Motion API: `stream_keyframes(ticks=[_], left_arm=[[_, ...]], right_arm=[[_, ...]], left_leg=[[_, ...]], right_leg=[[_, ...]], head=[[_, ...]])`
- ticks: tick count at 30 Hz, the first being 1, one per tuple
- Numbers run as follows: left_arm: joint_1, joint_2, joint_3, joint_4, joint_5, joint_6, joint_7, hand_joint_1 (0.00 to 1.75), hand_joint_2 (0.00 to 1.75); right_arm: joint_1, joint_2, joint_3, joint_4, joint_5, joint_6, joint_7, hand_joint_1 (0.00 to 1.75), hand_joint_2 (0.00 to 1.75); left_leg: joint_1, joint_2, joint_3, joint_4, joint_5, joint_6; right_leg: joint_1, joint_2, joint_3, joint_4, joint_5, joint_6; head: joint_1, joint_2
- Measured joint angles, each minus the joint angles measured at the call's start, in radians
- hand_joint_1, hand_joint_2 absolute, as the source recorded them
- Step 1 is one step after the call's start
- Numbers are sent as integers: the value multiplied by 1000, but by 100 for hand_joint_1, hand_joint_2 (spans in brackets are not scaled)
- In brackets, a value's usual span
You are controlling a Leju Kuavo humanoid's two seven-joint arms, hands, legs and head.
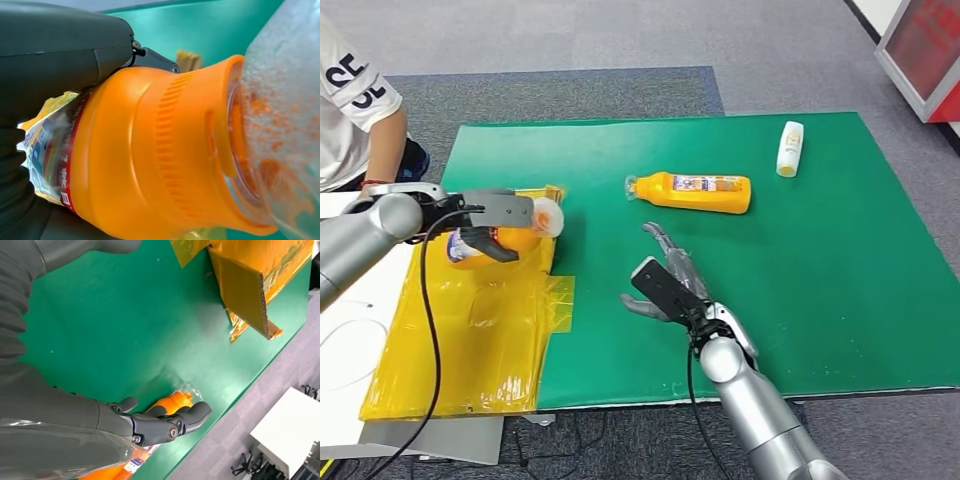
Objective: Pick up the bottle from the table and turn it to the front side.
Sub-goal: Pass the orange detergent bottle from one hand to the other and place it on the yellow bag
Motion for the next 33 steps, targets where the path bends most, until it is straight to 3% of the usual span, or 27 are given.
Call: stream_keyframes(ticks=[7, 13, 20, 24, 25, 33], left_arm=[[94, -82, 24, 87, -103, 95, 62, 175, 175], [115, -121, 62, 133, -145, 81, 57, 175, 175], [120, -134, 101, 159, -137, 35, 28, 175, 175], [123, -137, 121, 167, -129, 31, 22, 6, 175], [126, -138, 126, 168, -127, 33, 20, 0, 175], [173, -145, 192, 172, -114, 80, -10, 0, 175]], right_arm=[[14, 0, 2, -23, 8, -23, 15, 0, 175], [20, 0, 14, -46, 6, -38, 22, 0, 175], [22, -2, 38, -53, -7, -49, 24, 0, 175], [26, -5, 49, -57, -15, -61, 24, 0, 175], [27, -6, 51, -58, -18, -63, 24, 0, 175], [30, -19, 76, -59, -40, -89, 32, 0, 175]], left_leg=[[0, 0, -1, 0, 0, 0], [0, 0, 0, 0, 0, 0], [0, 0, 0, 0, 1, 0], [0, 0, 0, 0, 1, 1], [0, 0, 0, 0, 1, 1], [0, 0, 0, 0, 1, 1]], right_leg=[[0, 0, 0, 0, 0, 0], [0, 0, 0, 0, 0, 0], [0, 0, 1, 0, 0, 0], [0, 0, 1, 0, 0, 0], [0, 0, 1, 0, 0, 0], [0, 0, 0, 0, 0, 0]], head=[[0, 0], [0, 0], [0, 0], [0, 0], [0, 0], [0, 0]])
